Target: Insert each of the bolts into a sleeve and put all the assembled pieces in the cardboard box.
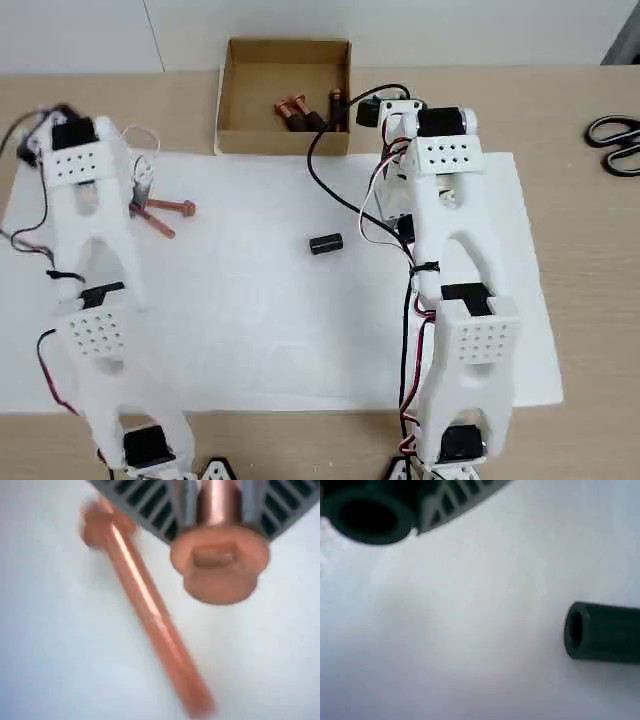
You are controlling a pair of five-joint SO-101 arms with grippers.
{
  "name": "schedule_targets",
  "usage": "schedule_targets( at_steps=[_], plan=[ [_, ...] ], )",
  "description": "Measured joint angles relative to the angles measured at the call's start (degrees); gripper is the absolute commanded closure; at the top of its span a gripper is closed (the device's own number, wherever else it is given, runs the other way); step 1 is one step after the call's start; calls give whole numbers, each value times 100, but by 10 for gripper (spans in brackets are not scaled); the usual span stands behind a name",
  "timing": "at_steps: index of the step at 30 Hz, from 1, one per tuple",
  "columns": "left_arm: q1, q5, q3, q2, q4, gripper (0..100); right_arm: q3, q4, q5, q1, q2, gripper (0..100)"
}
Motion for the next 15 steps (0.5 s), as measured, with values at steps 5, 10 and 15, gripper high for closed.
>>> schedule_targets(
  at_steps=[5, 10, 15],
  plan=[
    [211, -431, -554, -44, 149, 994, 0, 0, 0, 0, 0, 942],
    [431, -492, -563, -809, 158, 994, 9, 0, 0, 0, -88, 942],
    [712, -695, -563, -2013, 167, 994, 9, 18, 0, 0, -1002, 943]
  ],
)
